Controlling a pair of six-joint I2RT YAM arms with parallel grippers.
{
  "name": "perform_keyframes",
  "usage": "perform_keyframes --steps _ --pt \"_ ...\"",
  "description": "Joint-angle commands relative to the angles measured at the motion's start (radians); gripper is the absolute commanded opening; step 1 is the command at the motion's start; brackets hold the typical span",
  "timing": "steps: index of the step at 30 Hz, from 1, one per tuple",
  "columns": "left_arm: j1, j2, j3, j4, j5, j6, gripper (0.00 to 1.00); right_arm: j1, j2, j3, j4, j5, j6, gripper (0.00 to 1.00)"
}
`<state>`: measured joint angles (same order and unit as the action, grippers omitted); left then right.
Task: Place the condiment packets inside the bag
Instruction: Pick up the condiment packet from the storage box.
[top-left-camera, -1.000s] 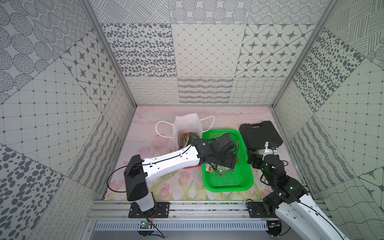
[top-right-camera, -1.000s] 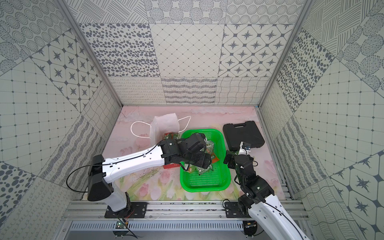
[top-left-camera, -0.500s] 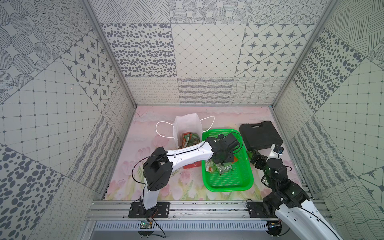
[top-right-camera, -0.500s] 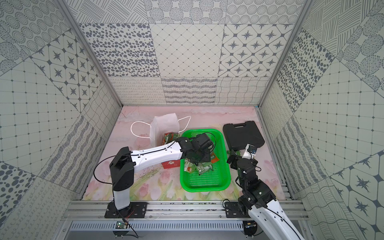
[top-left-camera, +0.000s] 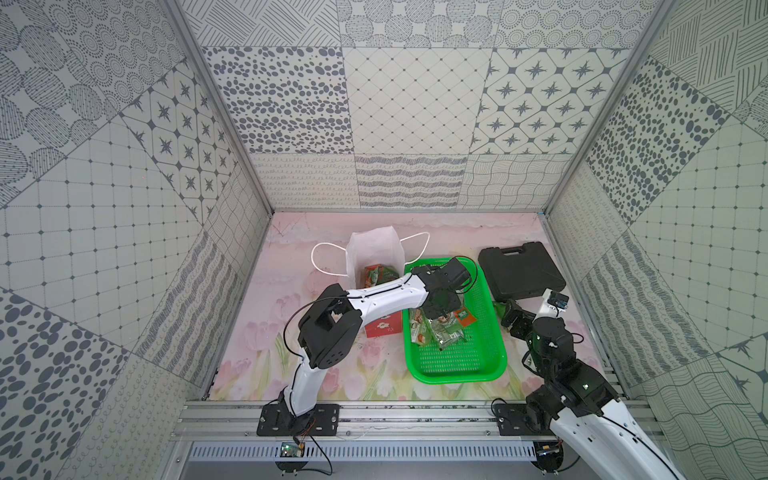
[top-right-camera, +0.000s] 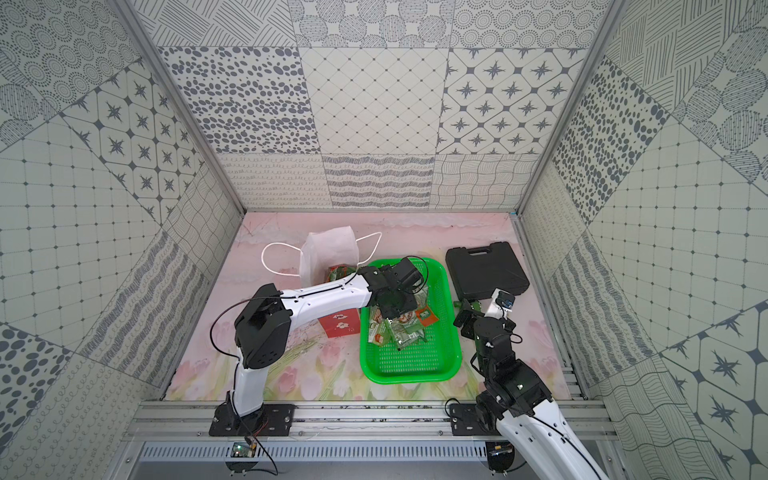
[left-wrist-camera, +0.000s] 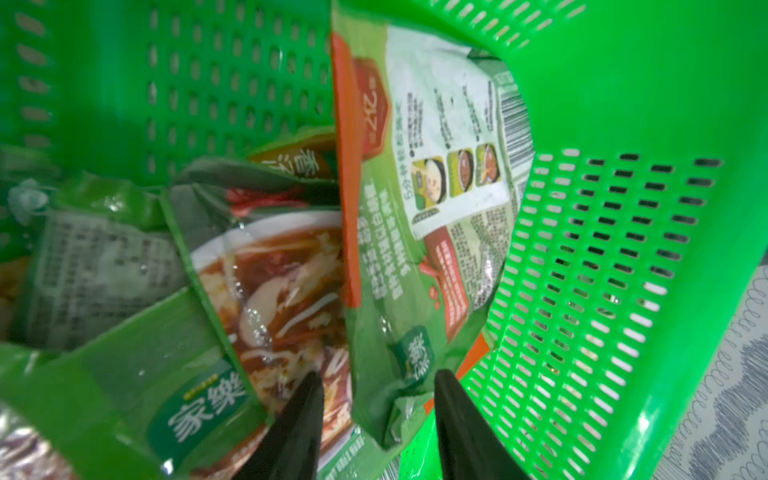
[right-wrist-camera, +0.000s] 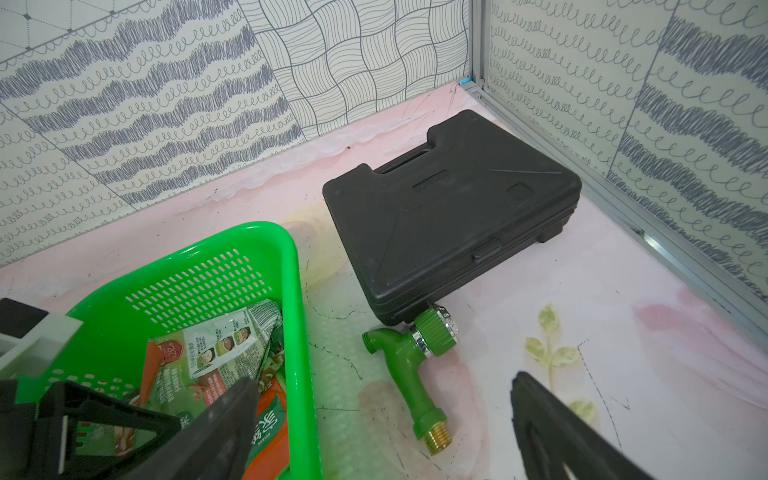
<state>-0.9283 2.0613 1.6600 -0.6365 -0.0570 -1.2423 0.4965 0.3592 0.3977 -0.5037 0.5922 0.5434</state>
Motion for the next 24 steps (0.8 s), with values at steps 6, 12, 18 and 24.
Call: perform_keyframes --steps 6,12,18,24 --pt "0.02 0.049 0.066 0.048 -0.016 -0.034 0.23 -0.004 -0.016 -0.009 0.041 0.011 0.009 0.97" --pt "0.014 0.029 0.12 0.036 -0.013 0.034 0.0 -0.004 -0.018 -0.011 0.042 0.001 0.009 0.97" --pt "-0.026 -0.08 0.122 0.028 -0.037 0.171 0.0 -0.004 -0.017 -0.011 0.042 -0.011 0.0 0.97" --pt "-0.077 -0.205 0.134 0.021 -0.008 0.315 0.0 -0.004 -0.017 -0.015 0.04 -0.002 -0.006 0.97"
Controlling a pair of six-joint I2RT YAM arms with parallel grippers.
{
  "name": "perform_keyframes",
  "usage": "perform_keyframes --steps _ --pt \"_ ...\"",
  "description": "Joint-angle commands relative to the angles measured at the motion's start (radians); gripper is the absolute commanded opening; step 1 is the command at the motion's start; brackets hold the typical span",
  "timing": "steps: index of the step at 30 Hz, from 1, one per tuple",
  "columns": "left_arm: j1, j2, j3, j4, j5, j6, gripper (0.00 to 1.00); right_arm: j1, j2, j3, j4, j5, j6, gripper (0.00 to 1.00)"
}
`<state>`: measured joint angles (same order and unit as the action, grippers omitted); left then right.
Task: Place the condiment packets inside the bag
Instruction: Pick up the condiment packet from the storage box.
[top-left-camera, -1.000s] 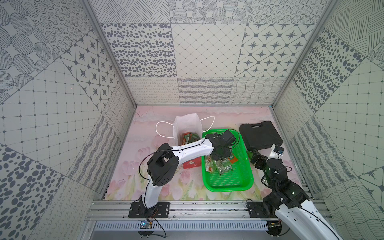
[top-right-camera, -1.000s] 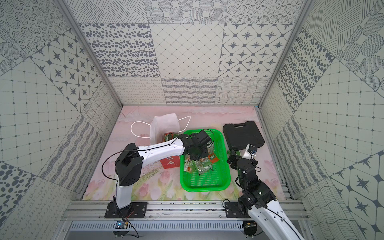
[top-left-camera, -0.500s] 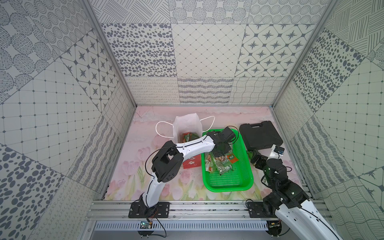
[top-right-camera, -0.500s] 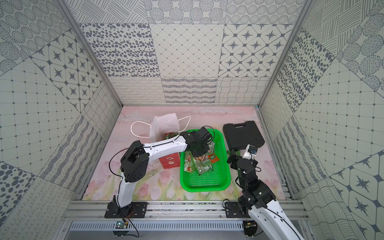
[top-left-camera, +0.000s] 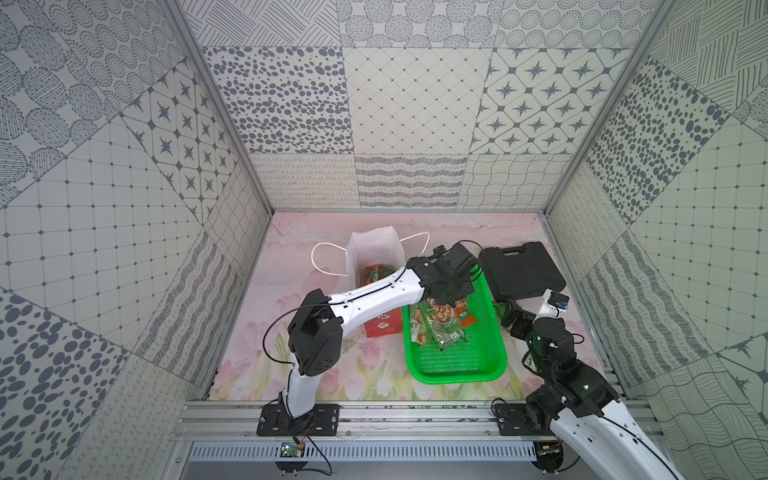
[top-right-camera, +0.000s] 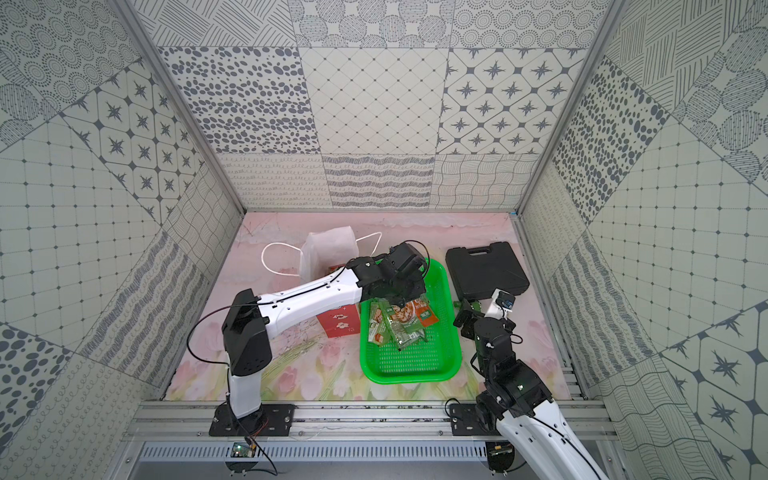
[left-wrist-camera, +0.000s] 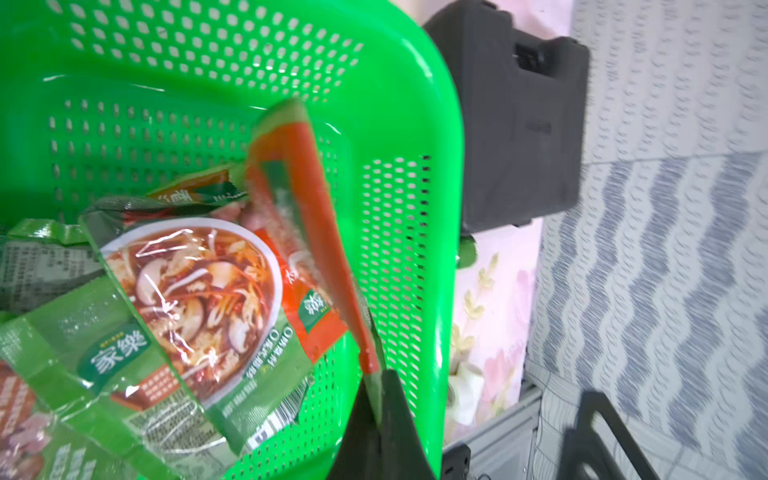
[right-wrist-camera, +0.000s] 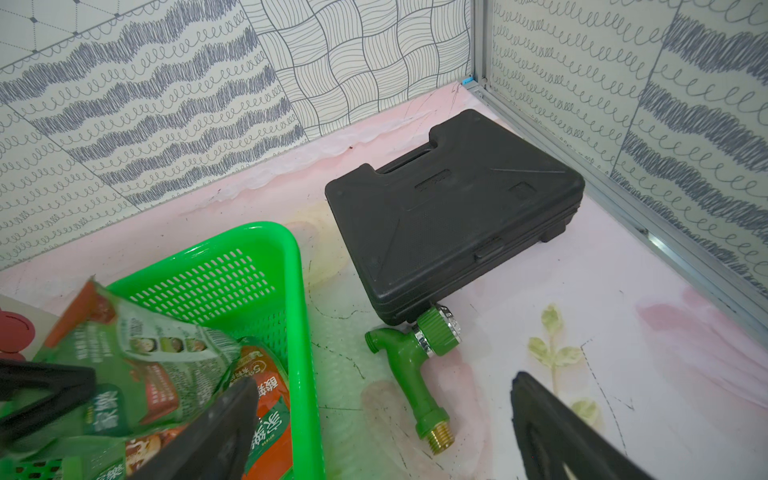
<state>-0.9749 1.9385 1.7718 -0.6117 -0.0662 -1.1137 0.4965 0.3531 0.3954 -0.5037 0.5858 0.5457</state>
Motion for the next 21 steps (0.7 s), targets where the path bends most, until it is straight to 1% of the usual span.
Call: perform_keyframes --steps 1,4,8,13,21 --pt "-0.035 -0.094 0.031 -0.011 0.022 0.202 0.0 -0.004 -0.01 -0.014 0.04 0.006 -0.011 0.97" --pt "-0.051 -0.128 0.069 -0.051 0.072 0.255 0.0 -0.003 -0.01 -0.015 0.04 0.01 -0.012 0.97" --pt "-0.076 -0.189 0.096 -0.097 0.095 0.321 0.0 -0.003 -0.004 -0.015 0.042 -0.002 -0.019 0.97" --pt "-0.084 -0.283 0.119 -0.143 0.126 0.397 0.0 -0.004 0.007 -0.015 0.047 -0.011 -0.03 0.97" --pt "-0.085 -0.451 0.13 -0.224 0.098 0.526 0.0 -0.003 0.051 -0.02 0.079 -0.042 -0.049 0.97"
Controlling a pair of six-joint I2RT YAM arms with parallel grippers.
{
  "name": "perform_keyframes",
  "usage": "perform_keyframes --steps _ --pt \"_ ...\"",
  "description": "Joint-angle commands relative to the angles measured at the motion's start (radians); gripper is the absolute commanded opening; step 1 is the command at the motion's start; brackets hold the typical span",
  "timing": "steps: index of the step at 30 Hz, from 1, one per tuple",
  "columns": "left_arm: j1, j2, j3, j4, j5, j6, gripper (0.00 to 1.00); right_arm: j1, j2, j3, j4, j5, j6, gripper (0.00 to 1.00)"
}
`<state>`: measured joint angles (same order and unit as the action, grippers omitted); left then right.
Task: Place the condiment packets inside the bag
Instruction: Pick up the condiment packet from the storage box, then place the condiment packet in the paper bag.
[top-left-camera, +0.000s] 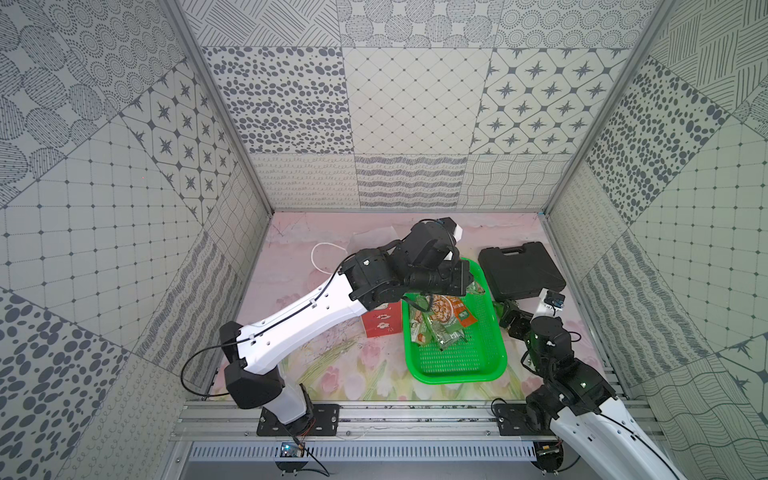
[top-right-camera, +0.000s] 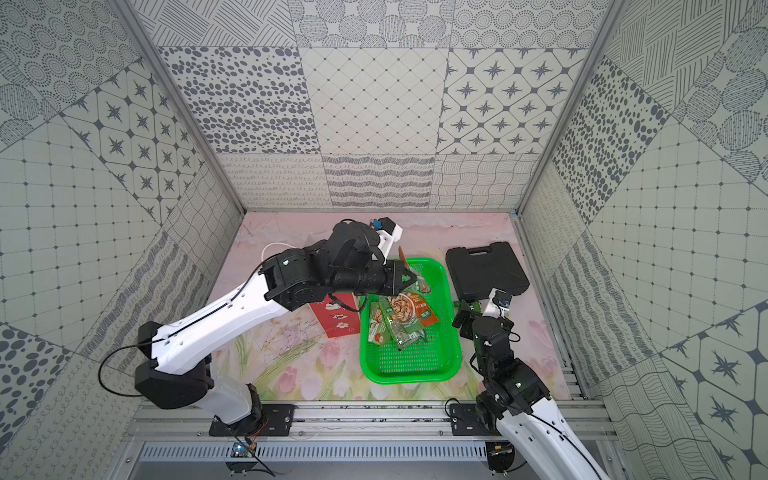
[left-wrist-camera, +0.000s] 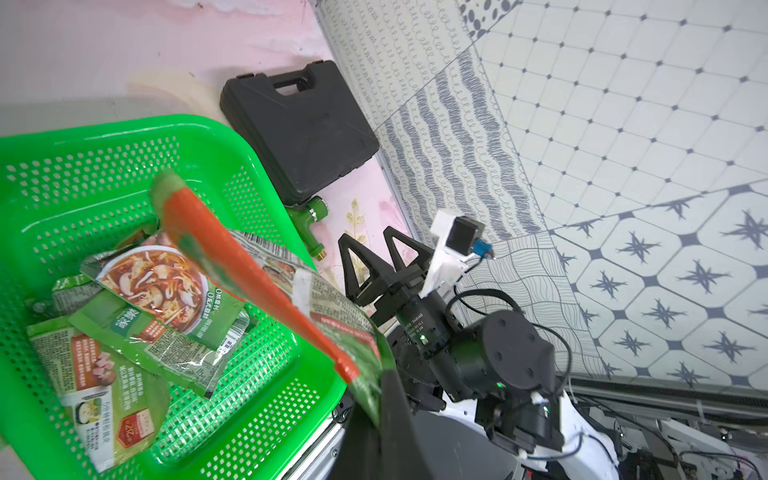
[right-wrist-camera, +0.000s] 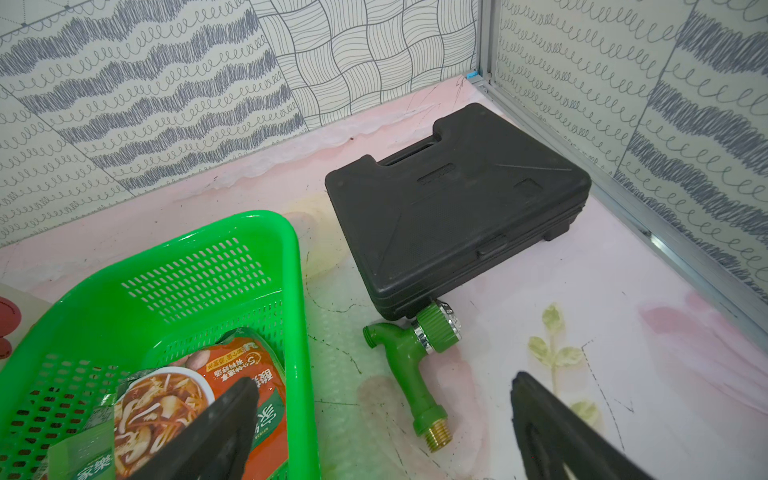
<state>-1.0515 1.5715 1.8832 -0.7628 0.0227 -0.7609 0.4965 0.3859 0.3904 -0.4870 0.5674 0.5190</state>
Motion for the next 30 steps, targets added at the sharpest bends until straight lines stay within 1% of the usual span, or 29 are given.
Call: perform_keyframes --steps 1,6,10,15,20,25,30 --pt "-0.008 -0.098 0.025 -0.086 -0.001 0.188 0.0 -0.004 0.025 -0.015 0.066 -0.027 -0.025 0.97" --pt "-0.008 -0.151 0.092 -0.201 -0.111 0.257 0.0 -0.004 0.052 -0.014 0.088 -0.061 -0.037 0.97" --pt "-0.001 -0.166 0.135 -0.289 -0.216 0.285 0.0 -0.004 0.058 -0.014 0.102 -0.079 -0.038 0.97" --pt "0.029 -0.178 0.141 -0.348 -0.3 0.299 0.0 -0.003 0.078 -0.013 0.125 -0.119 -0.048 0.97" --pt "0.101 -0.198 0.117 -0.394 -0.318 0.291 0.0 -0.004 0.115 -0.015 0.156 -0.171 -0.06 0.97" --pt "0.191 -0.204 0.089 -0.449 -0.273 0.269 0.0 -0.003 0.182 0.001 0.189 -0.265 -0.087 0.97" --pt "0.284 -0.173 0.068 -0.516 -0.158 0.242 0.0 0.007 0.275 0.021 0.223 -0.345 -0.112 0.96"
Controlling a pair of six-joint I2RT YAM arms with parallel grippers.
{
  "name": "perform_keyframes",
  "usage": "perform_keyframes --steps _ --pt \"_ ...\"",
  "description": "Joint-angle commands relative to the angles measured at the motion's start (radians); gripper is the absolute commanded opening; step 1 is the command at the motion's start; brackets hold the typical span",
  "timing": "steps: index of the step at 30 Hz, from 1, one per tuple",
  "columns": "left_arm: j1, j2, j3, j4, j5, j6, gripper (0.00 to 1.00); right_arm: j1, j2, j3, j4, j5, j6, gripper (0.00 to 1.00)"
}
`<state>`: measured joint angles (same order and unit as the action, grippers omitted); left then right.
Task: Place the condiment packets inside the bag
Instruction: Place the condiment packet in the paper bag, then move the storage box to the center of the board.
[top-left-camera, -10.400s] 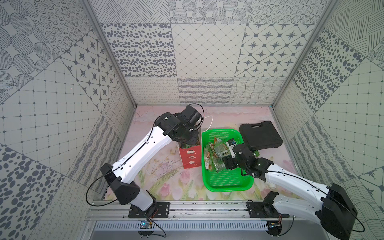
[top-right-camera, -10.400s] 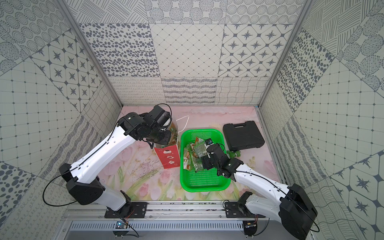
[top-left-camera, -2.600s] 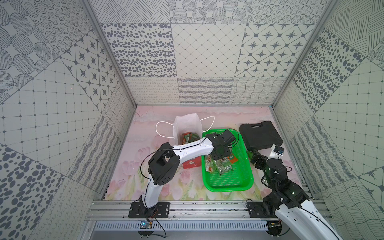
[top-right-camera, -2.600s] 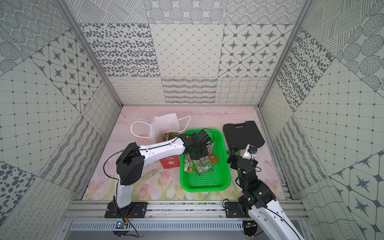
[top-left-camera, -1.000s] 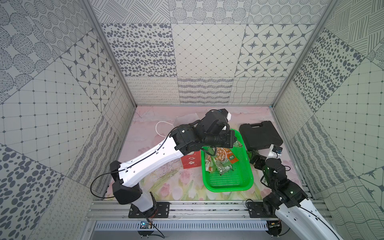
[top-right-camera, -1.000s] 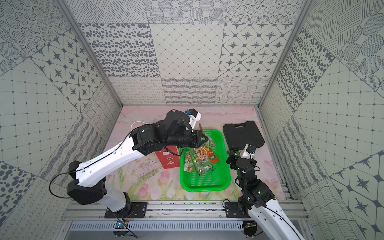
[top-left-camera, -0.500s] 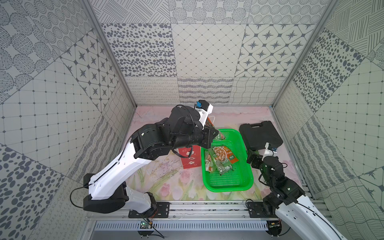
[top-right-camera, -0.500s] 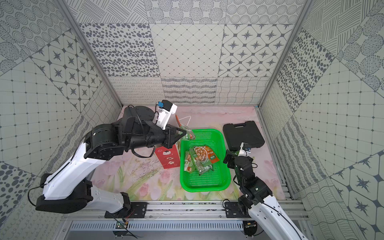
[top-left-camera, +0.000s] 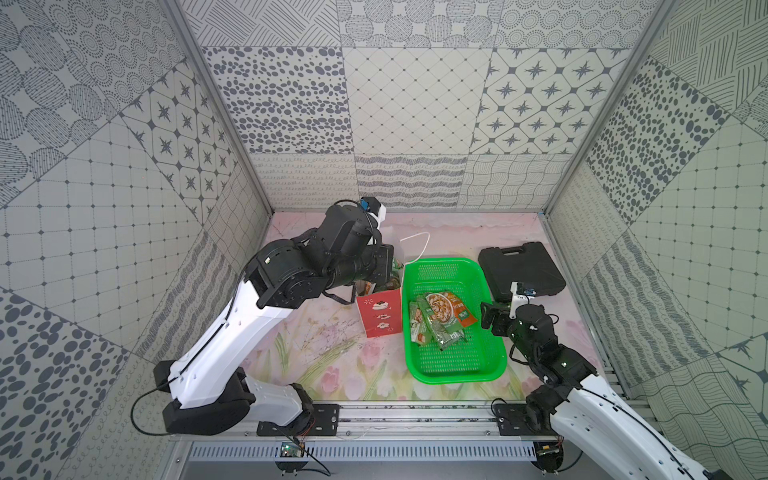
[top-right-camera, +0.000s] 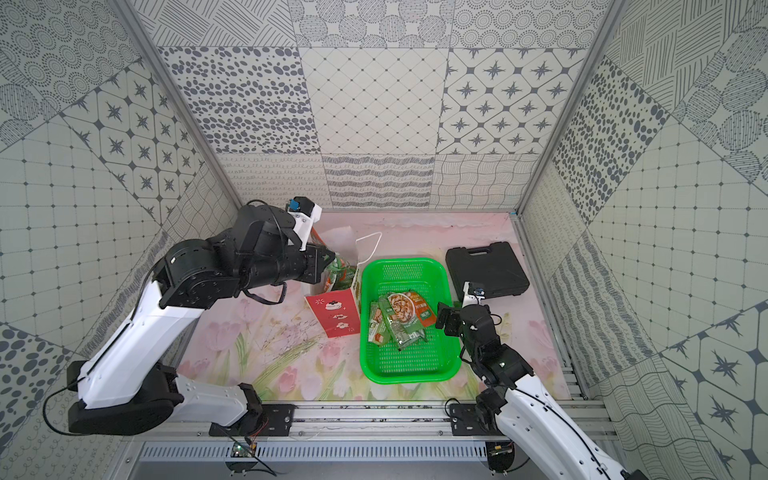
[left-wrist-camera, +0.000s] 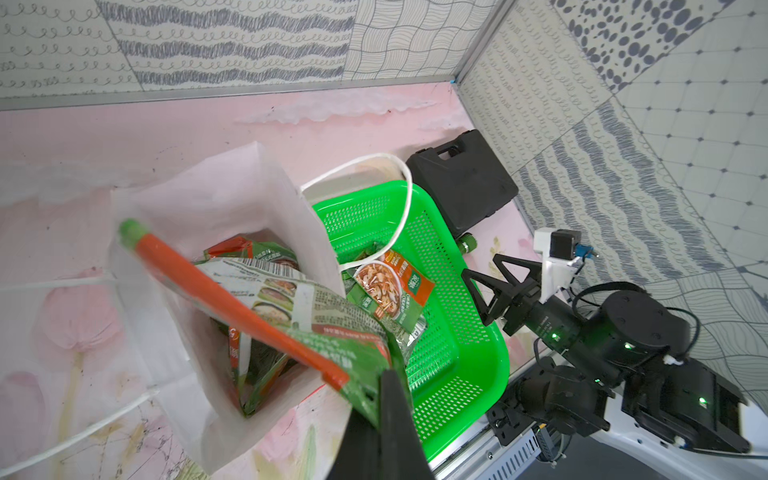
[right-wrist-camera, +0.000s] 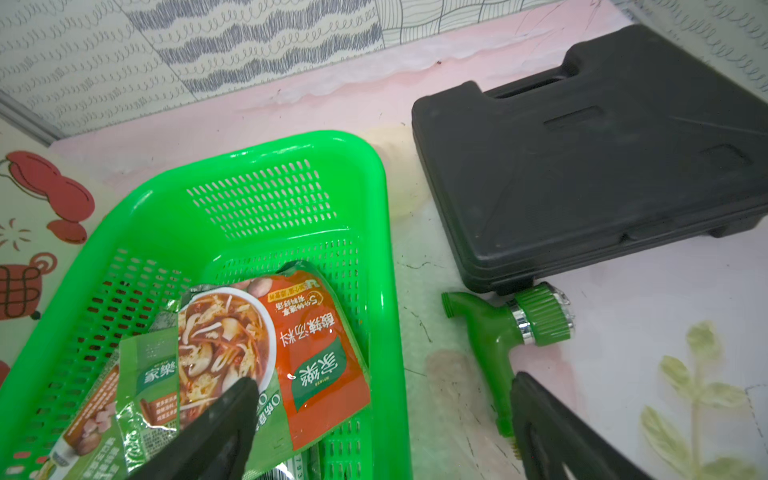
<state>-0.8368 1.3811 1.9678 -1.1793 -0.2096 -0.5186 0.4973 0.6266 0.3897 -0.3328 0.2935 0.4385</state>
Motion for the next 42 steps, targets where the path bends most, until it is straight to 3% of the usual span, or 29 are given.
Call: perform_keyframes --steps 1,6,15,19,22,23,29,36,39,42 --pt "0.087 0.022 -0.027 -0.104 0.097 -0.001 0.0 0.011 0.047 0.024 0.072 -0.078 -0.033 0.95" --pt "0.197 0.059 -0.061 -0.153 0.246 -0.018 0.0 0.063 0.105 0.034 0.1 -0.099 -0.062 0.94" --pt "0.218 0.103 -0.096 -0.264 0.316 0.03 0.0 0.247 0.268 0.089 0.113 0.007 -0.147 0.91" --pt "0.218 0.075 -0.116 -0.273 0.294 0.03 0.21 0.301 0.362 0.124 0.118 0.035 -0.175 0.89" --pt "0.219 0.058 -0.126 -0.237 0.323 0.038 0.43 0.324 0.402 0.14 0.118 0.056 -0.182 0.88" --pt "0.219 0.057 -0.129 -0.223 0.34 0.04 0.46 0.326 0.406 0.142 0.118 0.058 -0.181 0.88" --pt "0.219 0.069 -0.119 -0.19 0.363 0.049 0.5 0.329 0.36 0.146 0.071 0.117 -0.156 0.88" --pt "0.219 0.053 -0.147 -0.128 0.426 0.043 0.51 0.287 0.317 0.25 -0.177 0.293 0.02 0.92" --pt "0.219 0.025 -0.161 -0.086 0.451 0.038 0.54 0.232 0.328 0.25 -0.181 0.189 0.021 0.93" --pt "0.219 -0.004 -0.168 -0.051 0.458 0.036 0.58 0.176 0.365 0.238 -0.108 -0.033 -0.022 0.93"
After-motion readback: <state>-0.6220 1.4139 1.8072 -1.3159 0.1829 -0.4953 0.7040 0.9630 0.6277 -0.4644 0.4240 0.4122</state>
